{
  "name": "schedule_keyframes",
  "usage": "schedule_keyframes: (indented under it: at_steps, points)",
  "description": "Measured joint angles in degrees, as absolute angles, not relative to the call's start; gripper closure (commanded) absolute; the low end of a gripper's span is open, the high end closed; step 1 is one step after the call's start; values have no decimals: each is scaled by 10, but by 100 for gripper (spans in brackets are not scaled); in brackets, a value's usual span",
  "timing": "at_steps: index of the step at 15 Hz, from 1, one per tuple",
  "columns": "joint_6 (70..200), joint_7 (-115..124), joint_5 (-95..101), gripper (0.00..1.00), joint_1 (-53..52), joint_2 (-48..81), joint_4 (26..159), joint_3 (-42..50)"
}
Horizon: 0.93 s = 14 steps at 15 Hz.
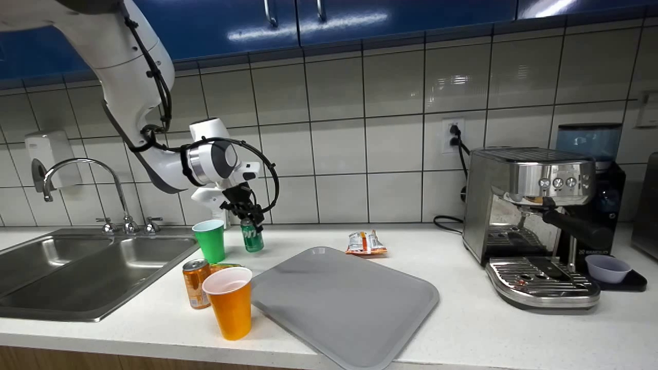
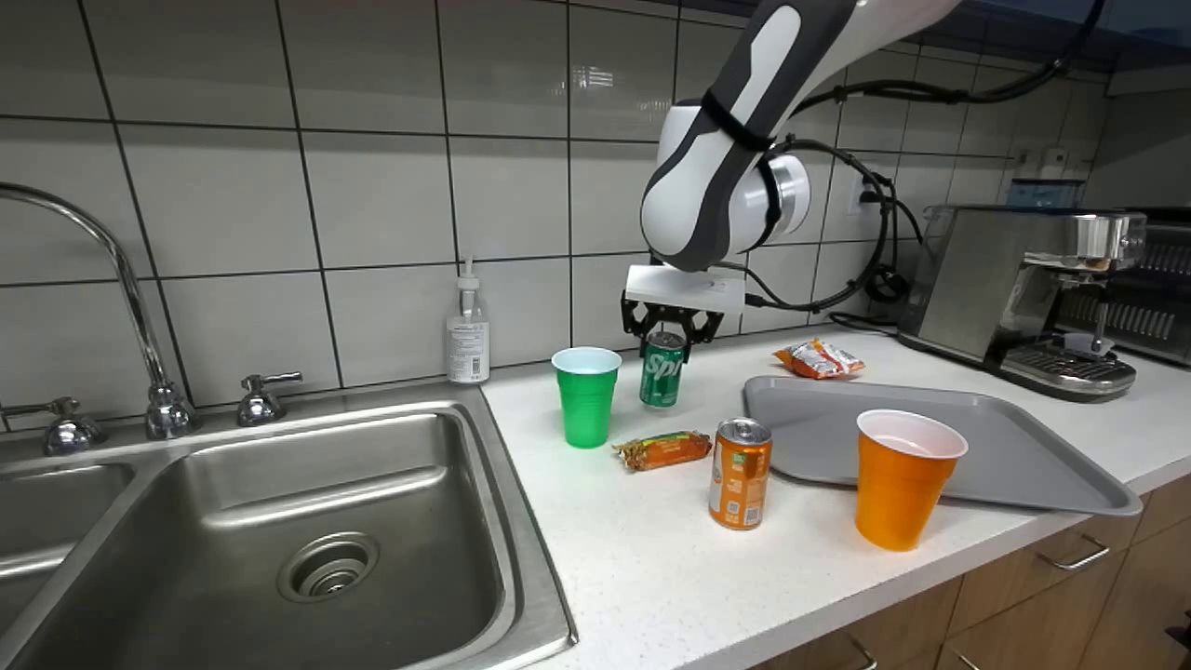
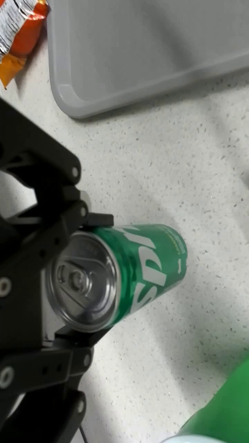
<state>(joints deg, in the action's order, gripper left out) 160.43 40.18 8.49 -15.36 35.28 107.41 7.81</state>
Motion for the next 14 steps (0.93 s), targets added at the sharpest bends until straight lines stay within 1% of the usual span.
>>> schedule_keyframes:
  at_steps: [4,5,6,7,9,10,14]
  points:
    - [1594,387,75,62,-154,370,1056,76]
    - [1592,385,75,34,-154,373,1052,76]
    - [1590,383,74,10,-154,376,1049,76]
    - [1589,381,73,9,-154,378,1046,76]
    - [1588,378,73,2,-154,379,1042,76]
    - [1588,376,73,0,-154,379,1040,76]
    - [1588,374,73,0,-155,376,1033,76]
